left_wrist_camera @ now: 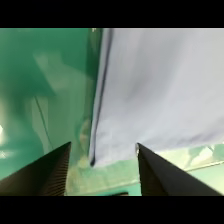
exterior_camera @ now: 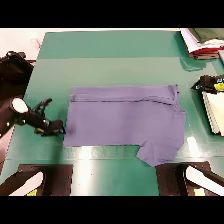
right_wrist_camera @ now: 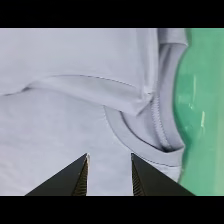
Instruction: Fold the shirts.
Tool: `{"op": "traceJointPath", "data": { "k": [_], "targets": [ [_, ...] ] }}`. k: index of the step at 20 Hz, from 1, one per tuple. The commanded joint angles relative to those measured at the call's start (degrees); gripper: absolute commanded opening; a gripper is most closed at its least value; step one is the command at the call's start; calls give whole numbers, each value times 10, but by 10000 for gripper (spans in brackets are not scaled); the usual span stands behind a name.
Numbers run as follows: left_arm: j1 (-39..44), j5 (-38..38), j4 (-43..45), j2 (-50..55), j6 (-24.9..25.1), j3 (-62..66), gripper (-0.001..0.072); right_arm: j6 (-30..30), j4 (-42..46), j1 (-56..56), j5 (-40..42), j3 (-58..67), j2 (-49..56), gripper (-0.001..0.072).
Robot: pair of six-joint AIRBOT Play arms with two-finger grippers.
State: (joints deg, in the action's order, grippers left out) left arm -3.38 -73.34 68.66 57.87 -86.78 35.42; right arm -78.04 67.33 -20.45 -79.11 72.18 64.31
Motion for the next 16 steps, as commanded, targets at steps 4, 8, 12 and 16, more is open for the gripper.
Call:
{"op": "traceJointPath", "data": {
  "k": [4, 8, 12, 16],
  "targets": [
    [3, 67, -102, -26, 11, -99, 478, 1, -18, -1, -1, 0, -6, 314],
    [38, 69, -107, -26, 15, -110, 266, 1, -10, -1, -22, -1, -6, 314],
    [38, 67, -107, -27, 18, -63, 29, 1, 100, -1, -59, -106, -31, 314],
    [38, 69, -107, -27, 31, -34, 28, -8, 130, -41, -104, -278, -60, 500]
  ]
}}
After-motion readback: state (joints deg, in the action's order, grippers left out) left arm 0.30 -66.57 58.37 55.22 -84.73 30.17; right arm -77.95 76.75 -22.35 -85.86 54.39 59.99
